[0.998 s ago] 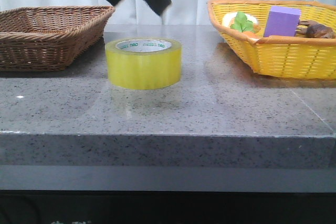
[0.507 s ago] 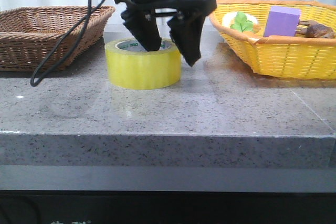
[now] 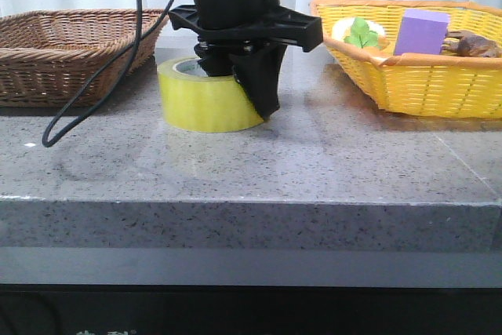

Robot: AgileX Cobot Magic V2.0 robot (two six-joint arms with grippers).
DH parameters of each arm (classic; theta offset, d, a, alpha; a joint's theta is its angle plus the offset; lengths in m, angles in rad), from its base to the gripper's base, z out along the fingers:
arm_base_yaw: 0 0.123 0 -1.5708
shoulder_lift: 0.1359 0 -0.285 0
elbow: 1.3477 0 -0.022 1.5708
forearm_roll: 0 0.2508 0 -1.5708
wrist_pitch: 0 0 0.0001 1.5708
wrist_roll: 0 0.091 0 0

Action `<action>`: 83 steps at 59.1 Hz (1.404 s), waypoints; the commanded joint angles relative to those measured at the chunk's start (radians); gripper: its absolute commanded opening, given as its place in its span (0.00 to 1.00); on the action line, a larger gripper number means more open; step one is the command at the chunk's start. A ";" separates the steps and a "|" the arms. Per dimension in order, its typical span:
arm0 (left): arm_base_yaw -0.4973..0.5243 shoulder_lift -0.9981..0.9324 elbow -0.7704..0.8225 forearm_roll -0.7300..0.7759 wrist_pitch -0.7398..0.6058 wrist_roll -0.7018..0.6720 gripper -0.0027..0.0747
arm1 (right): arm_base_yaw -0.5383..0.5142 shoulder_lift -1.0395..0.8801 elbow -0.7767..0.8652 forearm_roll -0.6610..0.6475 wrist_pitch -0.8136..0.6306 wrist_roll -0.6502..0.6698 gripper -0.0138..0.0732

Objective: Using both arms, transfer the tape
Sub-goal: 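Lower the left gripper into the tape roll's hole and grip it, then carry the tape roll with the left gripper into the brown basket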

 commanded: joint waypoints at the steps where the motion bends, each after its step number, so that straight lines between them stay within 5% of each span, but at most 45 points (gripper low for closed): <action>1: -0.004 -0.060 -0.061 0.002 0.003 -0.003 0.17 | -0.003 -0.005 -0.028 0.002 -0.077 -0.004 0.67; 36: 0.035 -0.060 -0.438 0.192 0.137 -0.003 0.16 | -0.003 -0.005 -0.028 0.002 -0.077 -0.004 0.67; 83: 0.449 -0.017 -0.463 0.148 0.136 -0.003 0.16 | -0.003 -0.005 -0.028 0.002 -0.077 -0.004 0.67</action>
